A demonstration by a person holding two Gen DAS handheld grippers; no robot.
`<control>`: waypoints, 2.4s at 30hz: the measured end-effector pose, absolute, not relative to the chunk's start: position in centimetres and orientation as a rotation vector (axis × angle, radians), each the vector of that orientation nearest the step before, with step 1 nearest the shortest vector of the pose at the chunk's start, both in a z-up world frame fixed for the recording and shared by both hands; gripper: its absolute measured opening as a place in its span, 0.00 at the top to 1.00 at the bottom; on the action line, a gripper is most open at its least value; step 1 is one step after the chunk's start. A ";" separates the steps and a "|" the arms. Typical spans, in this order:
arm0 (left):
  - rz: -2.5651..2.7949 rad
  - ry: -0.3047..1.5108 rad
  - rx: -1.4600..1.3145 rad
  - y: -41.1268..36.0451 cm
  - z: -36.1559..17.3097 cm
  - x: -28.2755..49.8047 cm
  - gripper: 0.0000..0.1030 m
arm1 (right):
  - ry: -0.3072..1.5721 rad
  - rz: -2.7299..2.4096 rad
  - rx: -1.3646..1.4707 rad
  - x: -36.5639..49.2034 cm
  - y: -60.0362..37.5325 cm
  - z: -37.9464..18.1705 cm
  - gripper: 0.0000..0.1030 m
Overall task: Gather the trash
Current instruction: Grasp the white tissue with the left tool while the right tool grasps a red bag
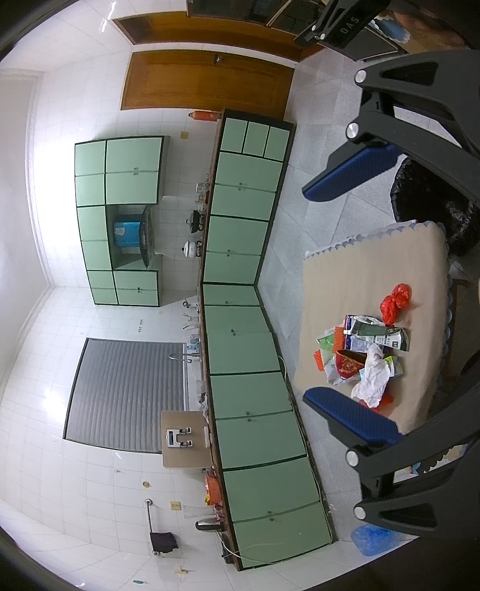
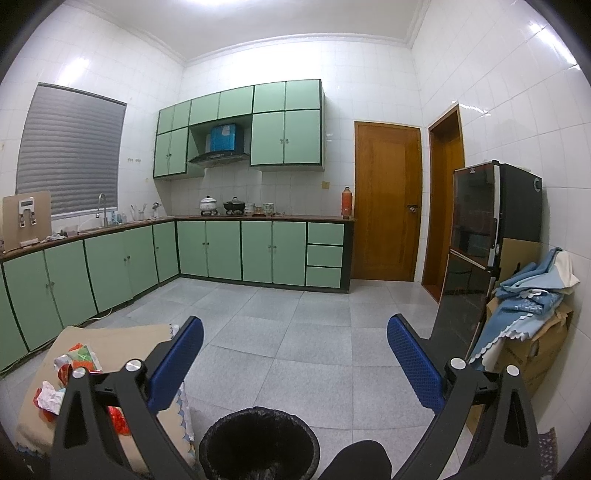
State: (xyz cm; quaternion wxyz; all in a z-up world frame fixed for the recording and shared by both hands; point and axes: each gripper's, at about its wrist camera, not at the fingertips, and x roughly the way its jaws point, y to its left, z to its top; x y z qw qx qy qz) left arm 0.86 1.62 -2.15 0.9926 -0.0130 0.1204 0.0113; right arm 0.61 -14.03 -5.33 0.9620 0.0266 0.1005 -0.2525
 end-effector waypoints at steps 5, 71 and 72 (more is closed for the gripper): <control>0.063 0.266 -0.008 3.2 -3.5 1.3 0.05 | 0.238 -0.415 0.013 2.2 -13.0 -6.4 0.06; 0.227 0.793 -0.231 20.5 -26.2 24.6 1.00 | 0.906 0.482 -0.200 31.7 5.6 -33.1 0.78; 0.225 0.783 -0.227 20.3 -25.7 24.4 1.00 | 0.898 0.480 -0.195 31.6 5.4 -32.6 0.78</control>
